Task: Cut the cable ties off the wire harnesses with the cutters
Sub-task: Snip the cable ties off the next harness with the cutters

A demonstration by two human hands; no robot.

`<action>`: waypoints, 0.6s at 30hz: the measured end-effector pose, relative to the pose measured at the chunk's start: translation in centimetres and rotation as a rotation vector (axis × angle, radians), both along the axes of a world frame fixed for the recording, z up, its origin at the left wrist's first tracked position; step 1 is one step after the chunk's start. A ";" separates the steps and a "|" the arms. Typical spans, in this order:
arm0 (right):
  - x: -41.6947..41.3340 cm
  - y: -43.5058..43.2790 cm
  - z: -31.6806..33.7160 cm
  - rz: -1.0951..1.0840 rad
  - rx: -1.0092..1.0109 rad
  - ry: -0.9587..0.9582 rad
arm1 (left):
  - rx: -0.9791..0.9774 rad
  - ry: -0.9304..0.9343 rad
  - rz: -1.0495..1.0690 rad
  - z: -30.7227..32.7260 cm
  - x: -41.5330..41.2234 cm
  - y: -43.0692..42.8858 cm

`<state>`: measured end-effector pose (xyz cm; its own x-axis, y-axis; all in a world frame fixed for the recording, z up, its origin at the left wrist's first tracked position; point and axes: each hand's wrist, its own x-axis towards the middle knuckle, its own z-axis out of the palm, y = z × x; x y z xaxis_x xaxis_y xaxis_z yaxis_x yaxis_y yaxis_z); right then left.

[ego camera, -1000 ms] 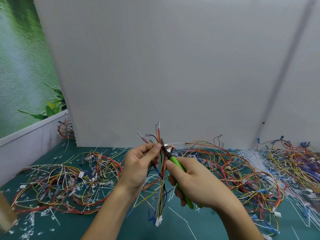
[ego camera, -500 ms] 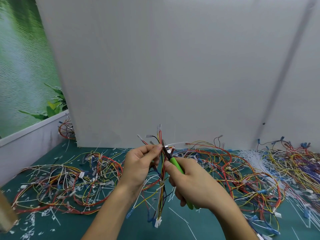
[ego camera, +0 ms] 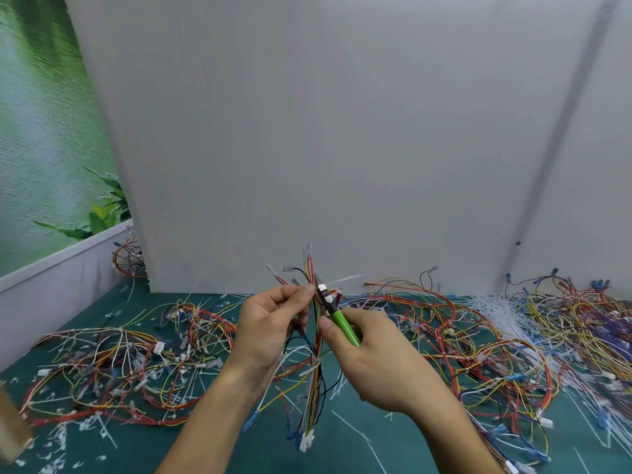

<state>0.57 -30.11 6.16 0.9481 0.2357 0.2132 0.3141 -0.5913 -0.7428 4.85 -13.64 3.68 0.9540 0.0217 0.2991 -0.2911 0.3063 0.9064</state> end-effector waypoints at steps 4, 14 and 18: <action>0.2 0.2 0.0 0.028 0.087 0.009 | -0.010 -0.007 -0.037 0.4 -0.1 0.4; 0.0 -0.1 0.4 0.163 0.347 0.280 | 0.138 -0.039 -0.018 0.2 0.1 0.7; -0.2 0.0 0.5 0.147 0.288 0.246 | 0.209 -0.078 0.000 0.0 0.2 0.7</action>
